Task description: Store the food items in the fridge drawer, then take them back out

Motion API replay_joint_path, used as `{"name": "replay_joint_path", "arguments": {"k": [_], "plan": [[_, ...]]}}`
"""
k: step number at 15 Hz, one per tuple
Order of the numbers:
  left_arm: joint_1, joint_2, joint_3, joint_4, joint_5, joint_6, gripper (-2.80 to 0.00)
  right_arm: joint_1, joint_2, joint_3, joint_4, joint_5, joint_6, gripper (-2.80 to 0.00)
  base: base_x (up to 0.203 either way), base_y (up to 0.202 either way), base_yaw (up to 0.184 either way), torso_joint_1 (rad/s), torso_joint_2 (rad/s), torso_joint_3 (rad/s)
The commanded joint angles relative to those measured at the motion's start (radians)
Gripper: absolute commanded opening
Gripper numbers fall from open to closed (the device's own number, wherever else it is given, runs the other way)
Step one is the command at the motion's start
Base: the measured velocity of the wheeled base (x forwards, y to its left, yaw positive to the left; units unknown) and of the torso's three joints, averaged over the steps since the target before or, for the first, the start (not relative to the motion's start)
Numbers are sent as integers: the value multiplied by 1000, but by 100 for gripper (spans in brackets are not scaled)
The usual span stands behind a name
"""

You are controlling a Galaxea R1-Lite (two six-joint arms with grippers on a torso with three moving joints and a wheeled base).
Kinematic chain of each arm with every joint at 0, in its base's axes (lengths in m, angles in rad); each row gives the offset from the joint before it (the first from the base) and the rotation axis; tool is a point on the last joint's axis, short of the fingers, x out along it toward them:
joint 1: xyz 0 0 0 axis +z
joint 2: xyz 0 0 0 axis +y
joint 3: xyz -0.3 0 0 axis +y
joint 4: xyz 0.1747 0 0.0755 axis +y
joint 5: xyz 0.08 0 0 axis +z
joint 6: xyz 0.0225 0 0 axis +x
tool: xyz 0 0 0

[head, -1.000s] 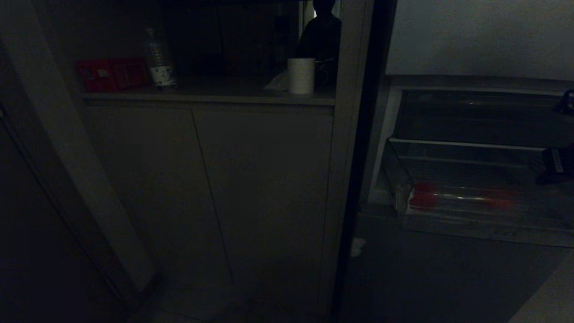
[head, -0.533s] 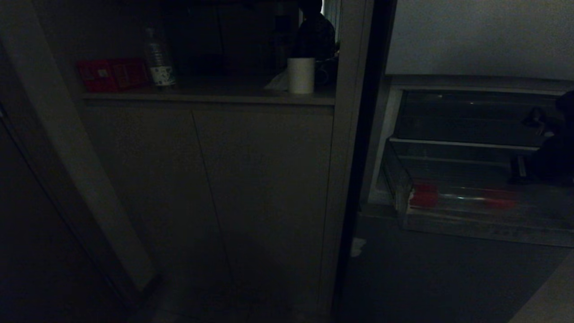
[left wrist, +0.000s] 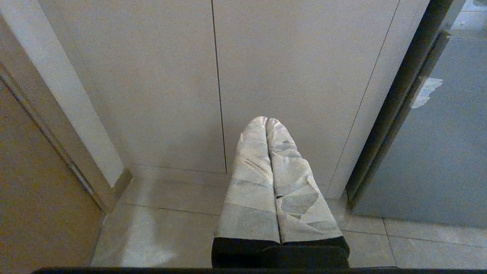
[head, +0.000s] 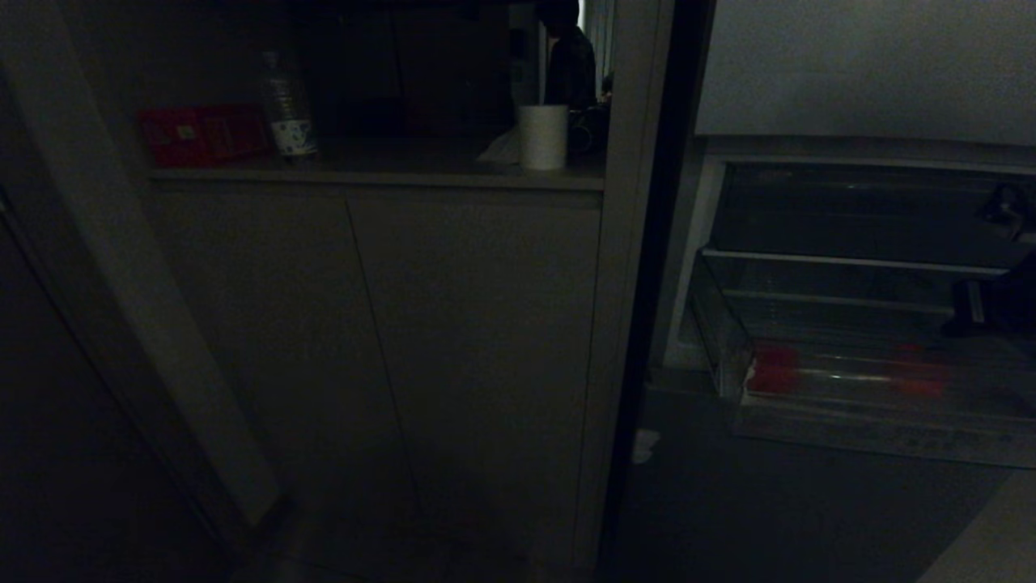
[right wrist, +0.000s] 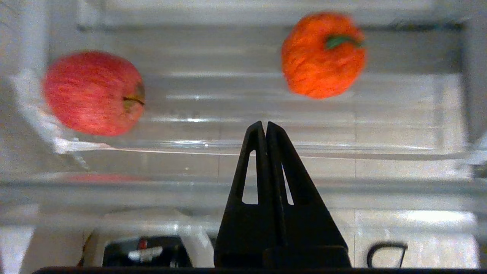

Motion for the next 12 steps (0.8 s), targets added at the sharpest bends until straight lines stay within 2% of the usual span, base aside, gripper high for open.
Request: {"name": "replay_joint_path", "arguments": {"k": [1, 9, 12], "plan": [[0, 1, 0, 1, 0, 0, -280, 17, 7, -43, 2, 0, 3, -280, 0, 0, 0, 0, 0, 0], [0, 1, 0, 1, 0, 0, -280, 29, 60, 24, -38, -2, 11, -280, 0, 0, 0, 0, 0, 0], [0, 1, 0, 1, 0, 0, -280, 29, 88, 47, -75, -41, 7, -280, 0, 0, 0, 0, 0, 0]]}}
